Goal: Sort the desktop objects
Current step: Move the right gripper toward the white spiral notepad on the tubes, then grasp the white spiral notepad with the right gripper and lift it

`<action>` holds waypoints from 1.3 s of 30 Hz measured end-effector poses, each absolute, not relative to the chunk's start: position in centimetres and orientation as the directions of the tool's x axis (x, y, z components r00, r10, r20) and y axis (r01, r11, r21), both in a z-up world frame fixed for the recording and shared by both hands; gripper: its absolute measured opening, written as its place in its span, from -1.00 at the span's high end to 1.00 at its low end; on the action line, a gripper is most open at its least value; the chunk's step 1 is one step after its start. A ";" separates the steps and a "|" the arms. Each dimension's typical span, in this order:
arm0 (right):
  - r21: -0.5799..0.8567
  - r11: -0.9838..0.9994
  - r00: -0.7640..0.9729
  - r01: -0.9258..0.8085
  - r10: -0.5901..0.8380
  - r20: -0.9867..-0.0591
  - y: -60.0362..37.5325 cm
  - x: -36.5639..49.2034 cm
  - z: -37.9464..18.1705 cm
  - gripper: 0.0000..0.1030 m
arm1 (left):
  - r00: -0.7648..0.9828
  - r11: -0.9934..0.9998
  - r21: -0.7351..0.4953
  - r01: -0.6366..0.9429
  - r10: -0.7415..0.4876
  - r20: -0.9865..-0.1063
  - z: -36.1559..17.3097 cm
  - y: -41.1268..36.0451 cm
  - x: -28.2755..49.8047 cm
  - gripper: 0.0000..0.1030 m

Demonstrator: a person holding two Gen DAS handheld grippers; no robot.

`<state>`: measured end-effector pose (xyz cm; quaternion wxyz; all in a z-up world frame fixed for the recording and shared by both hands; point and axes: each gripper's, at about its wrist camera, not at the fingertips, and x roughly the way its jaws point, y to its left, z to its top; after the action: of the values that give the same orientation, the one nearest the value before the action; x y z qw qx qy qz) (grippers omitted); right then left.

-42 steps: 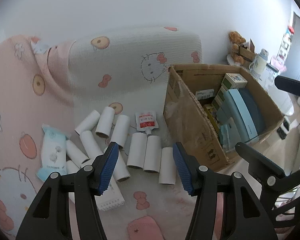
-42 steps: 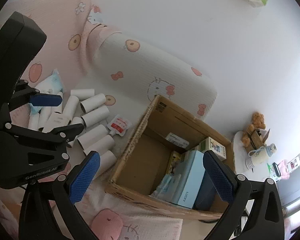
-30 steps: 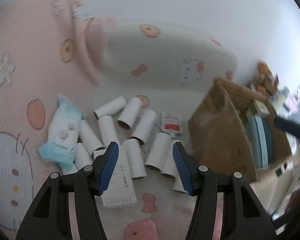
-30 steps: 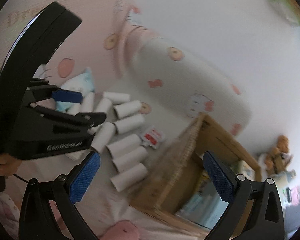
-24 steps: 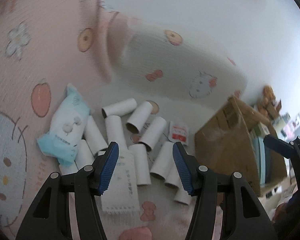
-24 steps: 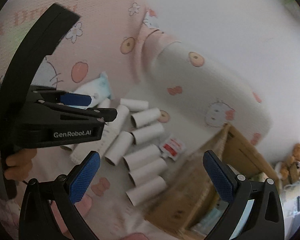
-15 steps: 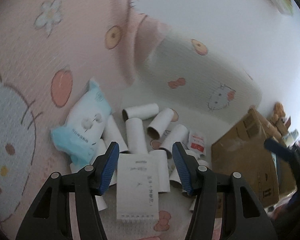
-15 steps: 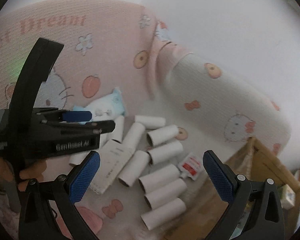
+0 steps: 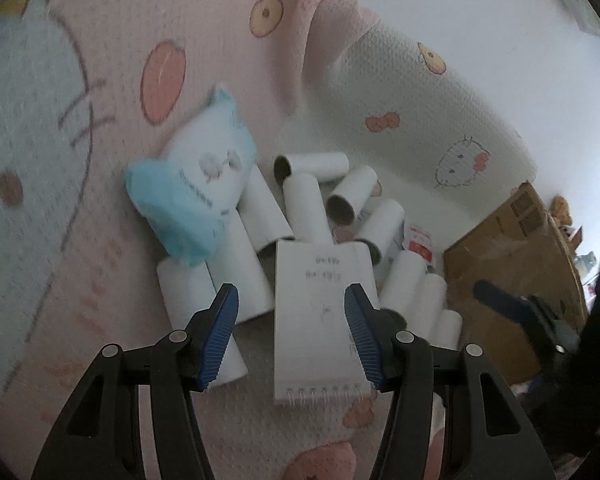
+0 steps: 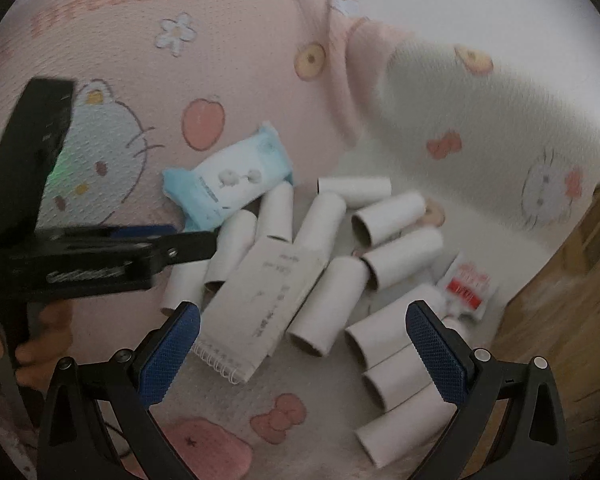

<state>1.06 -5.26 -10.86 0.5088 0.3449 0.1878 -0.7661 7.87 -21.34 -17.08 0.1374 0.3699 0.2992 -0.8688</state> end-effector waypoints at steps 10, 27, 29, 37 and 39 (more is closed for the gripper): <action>0.040 -0.369 -0.215 0.928 -0.621 -0.754 -6.8 2.5 -14.2 -0.23 | -0.645 -0.756 -0.469 0.457 0.081 -0.760 -20.5 -21.0 7.6 -0.07; 0.130 -0.350 -0.113 0.928 -0.595 -0.796 -8.2 1.3 -15.5 -0.23 | -0.617 -0.621 -0.643 0.449 0.305 -0.725 -23.3 -21.8 5.0 -0.06; 0.141 -0.347 -0.097 0.927 -0.586 -0.805 -8.5 1.4 -15.9 -0.36 | -0.628 -0.582 -0.678 0.450 0.333 -0.703 -23.5 -21.9 4.9 0.19; 0.092 -0.376 -0.140 0.922 -0.547 -0.825 -9.2 1.4 -16.4 -0.50 | -0.604 -0.603 -0.682 0.413 0.379 -0.701 -23.0 -20.2 3.7 0.41; 0.080 -0.390 -0.154 0.917 -0.533 -0.832 -9.2 1.2 -16.6 -0.55 | -0.600 -0.627 -0.662 0.412 0.360 -0.714 -22.7 -19.8 3.4 0.41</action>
<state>1.20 -9.24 -16.57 0.5012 0.4145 0.2321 -0.7232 3.38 -19.80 -22.75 0.0163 0.4469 0.4318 -0.7833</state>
